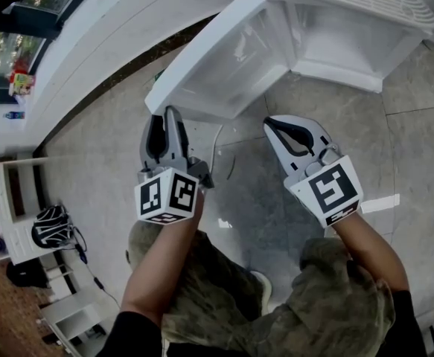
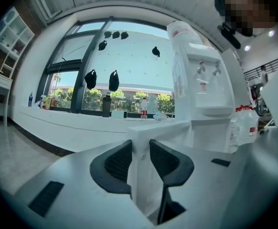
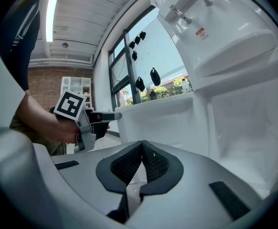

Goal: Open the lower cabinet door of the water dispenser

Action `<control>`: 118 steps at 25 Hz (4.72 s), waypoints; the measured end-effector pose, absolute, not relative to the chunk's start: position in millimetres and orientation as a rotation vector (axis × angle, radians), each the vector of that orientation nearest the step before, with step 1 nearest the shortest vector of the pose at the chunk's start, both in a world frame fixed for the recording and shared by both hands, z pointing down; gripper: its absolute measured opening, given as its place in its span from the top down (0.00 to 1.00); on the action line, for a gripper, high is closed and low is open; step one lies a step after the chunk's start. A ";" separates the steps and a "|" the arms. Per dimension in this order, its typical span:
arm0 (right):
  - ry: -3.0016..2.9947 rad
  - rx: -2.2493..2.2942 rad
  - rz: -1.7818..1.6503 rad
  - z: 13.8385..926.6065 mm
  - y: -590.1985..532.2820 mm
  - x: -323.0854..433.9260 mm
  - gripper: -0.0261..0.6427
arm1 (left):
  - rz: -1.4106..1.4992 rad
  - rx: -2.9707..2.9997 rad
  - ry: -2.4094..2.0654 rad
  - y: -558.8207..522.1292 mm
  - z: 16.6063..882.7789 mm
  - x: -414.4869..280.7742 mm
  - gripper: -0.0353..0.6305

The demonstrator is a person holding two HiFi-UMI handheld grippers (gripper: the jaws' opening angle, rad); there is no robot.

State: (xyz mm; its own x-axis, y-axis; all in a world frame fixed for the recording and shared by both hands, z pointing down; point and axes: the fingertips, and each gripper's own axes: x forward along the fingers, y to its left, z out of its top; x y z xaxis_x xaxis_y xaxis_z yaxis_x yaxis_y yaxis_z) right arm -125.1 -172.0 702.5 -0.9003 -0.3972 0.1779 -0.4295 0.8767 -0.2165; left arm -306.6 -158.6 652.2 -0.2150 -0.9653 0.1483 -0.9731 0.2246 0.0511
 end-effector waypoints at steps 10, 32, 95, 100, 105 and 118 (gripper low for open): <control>-2.879 0.643 0.327 708.8 -179.7 -123.1 0.96 | 0.060 1.824 -2.341 -173.0 652.6 -323.5 0.80; -2.867 0.782 0.396 702.1 -209.8 -97.2 0.96 | 0.083 1.802 -2.381 -193.8 652.7 -341.8 0.81; -2.309 1.011 0.697 249.6 48.8 73.1 0.96 | -0.037 1.832 -1.742 120.5 314.2 -205.0 0.94; -2.362 1.050 0.610 149.7 89.6 72.2 0.96 | -0.229 1.738 -1.677 182.0 268.5 -208.2 0.94; -2.387 1.077 0.484 78.2 114.3 80.2 0.96 | -0.246 1.716 -1.575 224.0 257.8 -186.9 0.94; -2.501 1.122 0.392 13.0 179.1 149.4 0.96 | -0.115 1.980 -1.560 228.7 214.9 -154.8 0.94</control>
State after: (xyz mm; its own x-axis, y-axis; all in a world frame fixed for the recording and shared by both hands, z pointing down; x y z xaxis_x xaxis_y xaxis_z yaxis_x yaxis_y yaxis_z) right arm 149.4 179.1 13.0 -0.6143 -0.6551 0.4399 -0.7582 0.6444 -0.0991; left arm -154.8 228.7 214.9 0.3029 -0.9067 0.2935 -0.8539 -0.1215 0.5060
